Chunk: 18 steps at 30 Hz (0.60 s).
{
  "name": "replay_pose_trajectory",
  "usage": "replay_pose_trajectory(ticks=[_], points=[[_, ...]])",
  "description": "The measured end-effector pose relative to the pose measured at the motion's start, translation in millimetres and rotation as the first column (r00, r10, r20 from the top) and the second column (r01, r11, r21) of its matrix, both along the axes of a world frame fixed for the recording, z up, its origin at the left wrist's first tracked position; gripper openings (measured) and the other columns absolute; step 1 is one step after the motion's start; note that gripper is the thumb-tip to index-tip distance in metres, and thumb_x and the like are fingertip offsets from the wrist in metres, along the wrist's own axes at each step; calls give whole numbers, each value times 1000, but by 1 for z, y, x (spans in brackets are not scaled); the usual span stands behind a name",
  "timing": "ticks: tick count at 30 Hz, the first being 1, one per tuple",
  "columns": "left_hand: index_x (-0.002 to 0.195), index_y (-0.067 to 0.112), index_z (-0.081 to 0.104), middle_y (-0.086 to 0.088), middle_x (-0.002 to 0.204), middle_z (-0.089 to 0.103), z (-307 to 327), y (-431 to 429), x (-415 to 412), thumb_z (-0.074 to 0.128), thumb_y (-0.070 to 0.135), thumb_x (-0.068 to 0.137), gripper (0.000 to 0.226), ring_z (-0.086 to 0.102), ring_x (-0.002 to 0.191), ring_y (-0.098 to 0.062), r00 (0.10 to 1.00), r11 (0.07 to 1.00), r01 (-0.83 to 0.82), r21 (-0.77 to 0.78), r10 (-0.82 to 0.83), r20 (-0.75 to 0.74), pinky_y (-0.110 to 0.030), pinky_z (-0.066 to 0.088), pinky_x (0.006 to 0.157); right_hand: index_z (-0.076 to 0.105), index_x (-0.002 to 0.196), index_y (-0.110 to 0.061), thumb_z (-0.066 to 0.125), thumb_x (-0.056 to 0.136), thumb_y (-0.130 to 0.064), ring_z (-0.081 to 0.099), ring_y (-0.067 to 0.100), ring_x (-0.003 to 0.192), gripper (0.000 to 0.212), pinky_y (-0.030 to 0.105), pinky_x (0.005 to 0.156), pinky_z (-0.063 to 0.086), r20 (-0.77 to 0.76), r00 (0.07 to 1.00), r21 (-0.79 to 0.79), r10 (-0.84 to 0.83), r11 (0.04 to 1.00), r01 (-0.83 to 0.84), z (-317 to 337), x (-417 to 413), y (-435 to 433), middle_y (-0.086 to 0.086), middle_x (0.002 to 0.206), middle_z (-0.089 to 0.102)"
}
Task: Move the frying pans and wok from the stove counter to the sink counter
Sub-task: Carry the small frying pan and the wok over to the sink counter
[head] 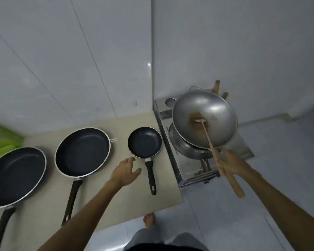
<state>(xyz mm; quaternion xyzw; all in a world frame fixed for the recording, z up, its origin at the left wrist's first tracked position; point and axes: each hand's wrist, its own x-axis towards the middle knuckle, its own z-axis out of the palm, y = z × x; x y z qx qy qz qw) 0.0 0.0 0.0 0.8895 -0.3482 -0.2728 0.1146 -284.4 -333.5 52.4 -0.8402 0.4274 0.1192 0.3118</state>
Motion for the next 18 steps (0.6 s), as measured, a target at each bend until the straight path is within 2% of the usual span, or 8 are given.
replay_pose_trajectory(ticks=[2, 5, 9, 11, 14, 17, 18], points=[[139, 8, 45, -15, 142, 56, -19, -5, -6, 56, 46, 95, 59, 54, 127, -33, 994, 999, -33, 20, 35, -101, -41, 46, 100, 56, 109, -2, 63, 99, -30, 65, 40, 99, 31, 52, 84, 56, 4, 995, -29, -96, 995, 96, -18, -8, 6, 23, 112, 63], [136, 6, 46, -17, 134, 62, -42, -15, -21, 58, 47, 96, 59, 61, 119, -36, 949, 985, -150, 84, 167, -266, -40, 49, 97, 53, 132, 1, 61, 100, -32, 60, 43, 111, 46, 53, 91, 53, -13, 977, -58, -211, 976, 210, -44, -24, 21, 28, 128, 56], [133, 1, 46, -17, 117, 71, -65, -35, -36, 60, 46, 96, 60, 64, 113, -34, 832, 944, -300, 137, 330, -445, -39, 50, 95, 49, 138, 0, 60, 100, -39, 61, 44, 110, 55, 51, 90, 53, 4, 947, -18, -321, 947, 321, -65, -32, 24, 29, 125, 59], [129, -1, 47, -20, 114, 70, -77, -46, -43, 61, 41, 97, 55, 66, 107, -36, 760, 915, -361, 182, 402, -511, -39, 52, 89, 52, 134, -1, 60, 100, -42, 63, 42, 105, 54, 48, 88, 53, -21, 940, 14, -341, 940, 341, -74, -35, 21, 26, 120, 63], [112, -9, 55, -24, 91, 66, -88, -60, -50, 57, 24, 99, 36, 62, 72, -33, 585, 848, -478, 228, 501, -638, -37, 50, 64, 56, 122, -8, 60, 98, -47, 66, 34, 91, 47, 37, 74, 49, -15, 938, 71, -345, 936, 345, -80, -37, 16, 18, 107, 68], [105, -2, 49, -20, 82, 59, -87, -69, -59, 50, 6, 100, 10, 56, 61, -32, 274, 686, -669, 285, 585, -764, -41, 49, 59, 50, 122, -24, 62, 94, -57, 64, 25, 82, 45, 32, 64, 48, -4, 882, 284, -471, 845, 453, -74, -41, 13, 6, 99, 69], [104, -1, 48, -18, 79, 55, -83, -70, -61, 50, 4, 99, 7, 54, 58, -31, 209, 642, -710, 290, 585, -784, -41, 48, 57, 50, 123, -27, 62, 94, -56, 63, 25, 79, 43, 30, 59, 48, -5, 864, 345, -503, 810, 474, -73, -43, 12, 5, 99, 69]])
